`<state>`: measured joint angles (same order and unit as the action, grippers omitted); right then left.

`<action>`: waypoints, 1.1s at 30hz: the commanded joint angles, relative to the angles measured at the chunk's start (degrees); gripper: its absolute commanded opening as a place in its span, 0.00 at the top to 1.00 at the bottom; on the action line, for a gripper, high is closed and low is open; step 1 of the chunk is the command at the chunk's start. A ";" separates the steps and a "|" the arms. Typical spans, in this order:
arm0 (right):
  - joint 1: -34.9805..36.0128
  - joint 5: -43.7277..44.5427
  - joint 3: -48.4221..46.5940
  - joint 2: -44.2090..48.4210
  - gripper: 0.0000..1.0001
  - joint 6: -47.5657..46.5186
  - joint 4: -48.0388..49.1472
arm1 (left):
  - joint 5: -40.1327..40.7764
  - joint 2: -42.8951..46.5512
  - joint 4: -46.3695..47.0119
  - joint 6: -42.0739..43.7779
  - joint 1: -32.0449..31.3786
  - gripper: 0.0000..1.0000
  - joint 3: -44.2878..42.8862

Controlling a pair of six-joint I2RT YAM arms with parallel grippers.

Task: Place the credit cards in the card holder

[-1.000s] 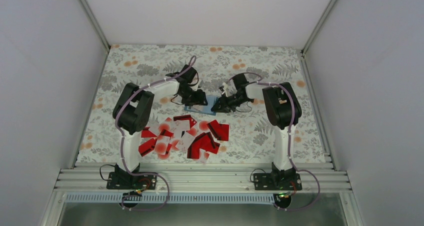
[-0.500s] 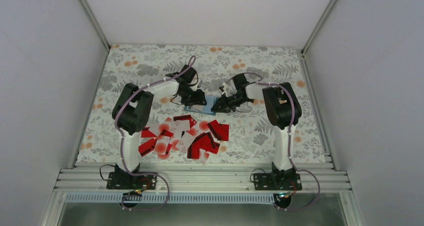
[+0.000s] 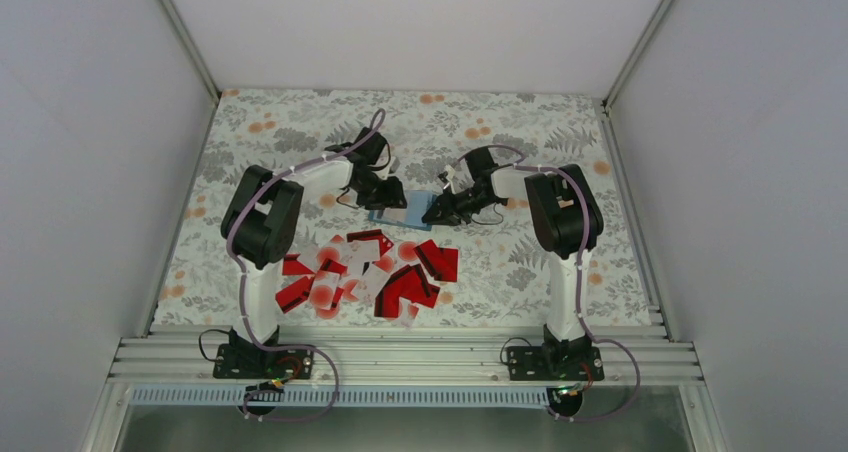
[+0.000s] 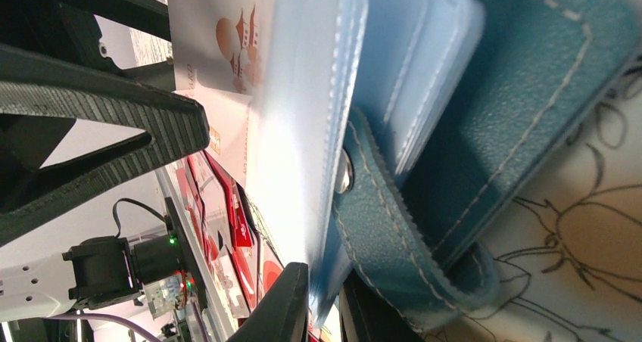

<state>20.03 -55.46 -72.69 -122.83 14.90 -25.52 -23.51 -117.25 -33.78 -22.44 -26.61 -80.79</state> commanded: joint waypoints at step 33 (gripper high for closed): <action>0.62 3.86 1.25 -3.19 0.90 -0.52 -1.11 | -4.67 -1.76 2.19 1.95 1.51 0.82 2.89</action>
<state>20.03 -55.51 -72.60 -122.91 14.90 -25.36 -25.08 -117.25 -32.62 -21.34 -25.10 -79.31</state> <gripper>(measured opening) 0.102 0.182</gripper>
